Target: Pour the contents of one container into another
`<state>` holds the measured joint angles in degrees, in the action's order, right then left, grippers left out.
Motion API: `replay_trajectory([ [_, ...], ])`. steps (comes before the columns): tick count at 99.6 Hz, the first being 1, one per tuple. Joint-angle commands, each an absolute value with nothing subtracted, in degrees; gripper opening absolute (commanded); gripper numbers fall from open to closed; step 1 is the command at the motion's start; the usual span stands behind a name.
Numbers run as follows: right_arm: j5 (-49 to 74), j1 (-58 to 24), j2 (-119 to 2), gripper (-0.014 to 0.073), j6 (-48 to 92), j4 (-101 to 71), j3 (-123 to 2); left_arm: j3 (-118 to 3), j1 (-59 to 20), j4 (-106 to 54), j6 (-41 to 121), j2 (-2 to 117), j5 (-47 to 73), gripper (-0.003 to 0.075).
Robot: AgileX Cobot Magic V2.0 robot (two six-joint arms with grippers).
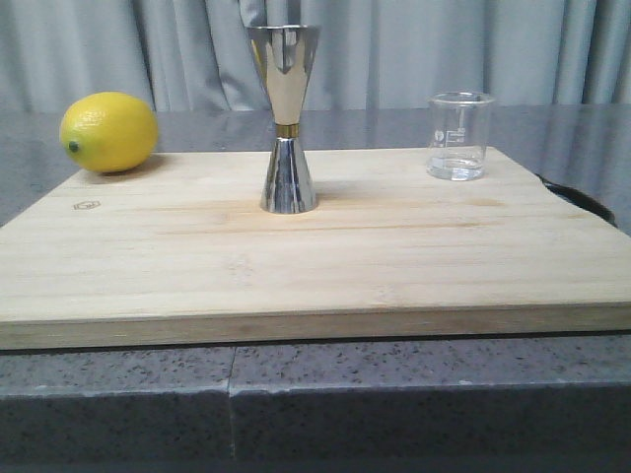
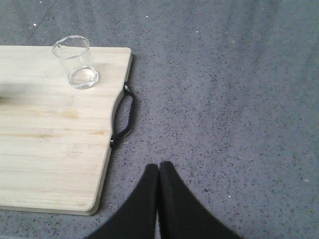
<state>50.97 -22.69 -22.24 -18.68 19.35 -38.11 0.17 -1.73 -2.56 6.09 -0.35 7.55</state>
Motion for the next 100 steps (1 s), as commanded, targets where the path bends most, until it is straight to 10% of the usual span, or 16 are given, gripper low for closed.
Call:
replay_trajectory([
  [1, 47.3, -22.4, -22.7, -0.0071, -18.5, 21.2, -39.5, 0.5, -1.5, -2.7, 6.0, -1.8, 2.6, -0.0019],
  [52, 1.7, -2.4, -4.9, -0.0071, -18.8, 13.1, -7.8, 0.5, -1.5, -2.7, 6.0, -1.8, 2.6, -0.0019],
  [100, -1.0, -1.8, 1.7, -0.0071, -18.8, 13.1, 2.5, 0.5, -1.5, -2.7, 6.0, -1.8, 2.6, -0.0019],
])
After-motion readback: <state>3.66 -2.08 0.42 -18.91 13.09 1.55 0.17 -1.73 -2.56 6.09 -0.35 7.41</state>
